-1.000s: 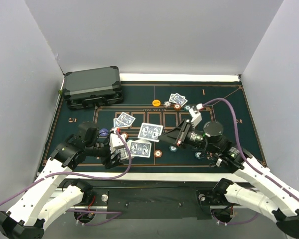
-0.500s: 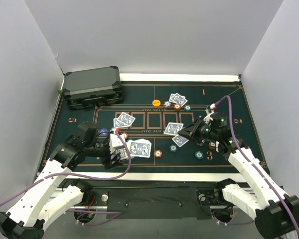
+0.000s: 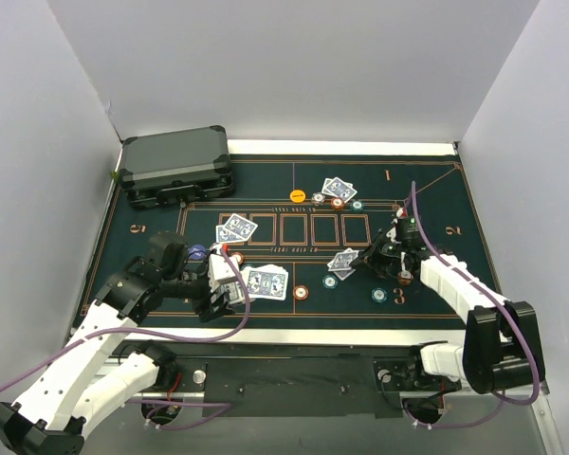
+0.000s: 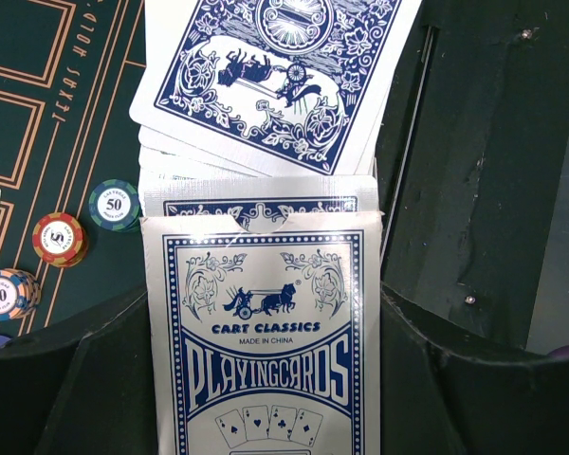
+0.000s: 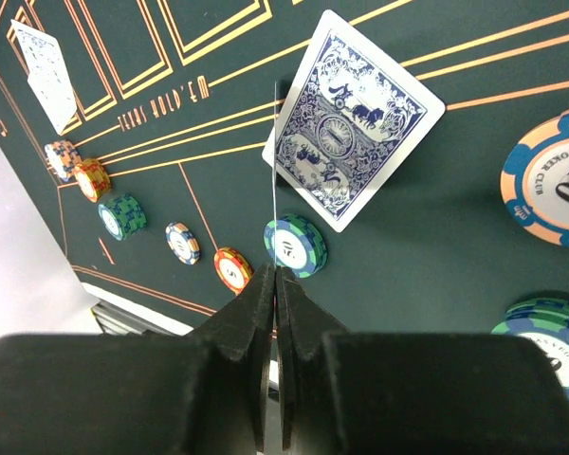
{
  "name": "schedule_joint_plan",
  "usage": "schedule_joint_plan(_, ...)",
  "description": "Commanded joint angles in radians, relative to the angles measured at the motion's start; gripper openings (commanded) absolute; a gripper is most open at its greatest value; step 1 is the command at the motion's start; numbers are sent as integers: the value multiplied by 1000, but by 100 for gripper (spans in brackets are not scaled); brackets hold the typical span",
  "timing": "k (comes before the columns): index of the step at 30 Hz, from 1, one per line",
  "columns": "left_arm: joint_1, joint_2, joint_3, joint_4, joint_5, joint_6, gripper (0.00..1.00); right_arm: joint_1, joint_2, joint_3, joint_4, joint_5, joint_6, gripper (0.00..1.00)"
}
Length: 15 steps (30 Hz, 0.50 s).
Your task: Distribute texas hold em gaming equipment
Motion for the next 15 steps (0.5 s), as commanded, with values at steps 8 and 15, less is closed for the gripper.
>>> schedule_joint_plan(8, -1, -4, 22, 43, 34, 0, 0, 0, 14, 18, -75, 127, -94, 3)
schedule_joint_plan(15, -1, 0, 26, 43, 30, 3, 0, 6, -101, 84, -201, 232, -109, 36)
